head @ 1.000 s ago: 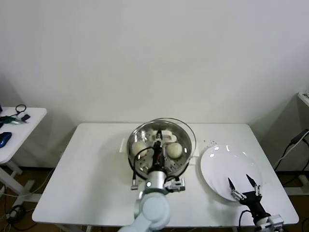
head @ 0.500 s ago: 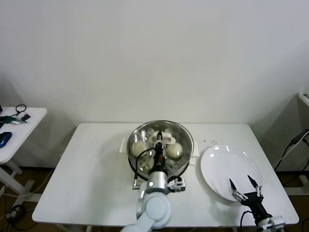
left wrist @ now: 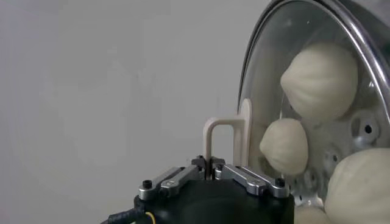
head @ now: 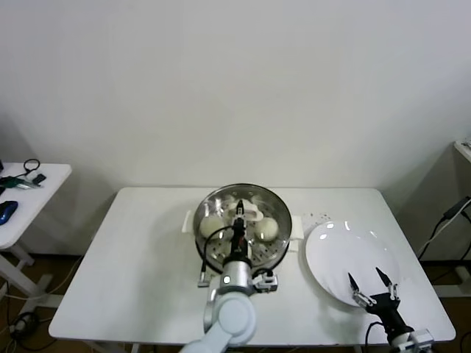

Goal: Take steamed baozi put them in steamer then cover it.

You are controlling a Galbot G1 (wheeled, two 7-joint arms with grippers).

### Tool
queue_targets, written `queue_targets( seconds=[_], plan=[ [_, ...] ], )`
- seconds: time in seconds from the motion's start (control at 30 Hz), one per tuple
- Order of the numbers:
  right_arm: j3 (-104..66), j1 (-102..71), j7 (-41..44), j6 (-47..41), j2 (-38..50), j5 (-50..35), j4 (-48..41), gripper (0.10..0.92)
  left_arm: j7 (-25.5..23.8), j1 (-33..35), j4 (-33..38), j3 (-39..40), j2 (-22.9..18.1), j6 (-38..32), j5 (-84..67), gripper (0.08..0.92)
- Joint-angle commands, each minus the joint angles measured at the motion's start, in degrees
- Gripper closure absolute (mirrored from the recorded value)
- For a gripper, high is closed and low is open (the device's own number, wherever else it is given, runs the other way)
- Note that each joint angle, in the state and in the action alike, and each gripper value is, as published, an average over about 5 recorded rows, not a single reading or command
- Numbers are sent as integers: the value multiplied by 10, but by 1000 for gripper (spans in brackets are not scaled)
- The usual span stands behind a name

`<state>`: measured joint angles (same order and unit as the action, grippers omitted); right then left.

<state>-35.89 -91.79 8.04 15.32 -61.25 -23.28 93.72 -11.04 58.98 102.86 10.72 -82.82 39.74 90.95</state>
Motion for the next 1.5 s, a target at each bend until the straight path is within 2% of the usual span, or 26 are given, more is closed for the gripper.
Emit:
queue_targets(
  seconds=[0.03,0.13,0.23,0.57,0.73,0.83,0.97,1.1,1.3,1.5],
  plan=[
    [0,1,0,1,-1,3,2,203,-2,1,-2,-3,2,1,8,864],
    [1,1,0,1,-2,3,3,203,-4,1,-1,-2,3,0,3,859],
    [1,1,1,-1,-2,4,3,203,-2,0,-1,3,1,-2,-7,820],
    [4,1,-3,-20,2,1,9,203,-1,-2,34,13,18,3,-56,530],
    [8,5,-24,-12,-2,-9,12,203,-11,7,82,14,47,10,-89,383],
    [10,6,-28,-4,-4,-10,16,203,-10,25,114,8,80,8,-107,296],
    [12,8,-37,-3,-8,-11,28,203,33,57,161,-19,119,-6,-161,200],
    [16,18,-48,8,-16,-4,27,203,119,92,208,-84,139,-76,-290,178],
    [17,26,-57,32,-29,7,15,203,211,160,247,-220,161,-203,-495,177],
    [20,28,-61,43,-39,8,7,203,228,259,247,-362,136,-348,-706,177]
  ],
)
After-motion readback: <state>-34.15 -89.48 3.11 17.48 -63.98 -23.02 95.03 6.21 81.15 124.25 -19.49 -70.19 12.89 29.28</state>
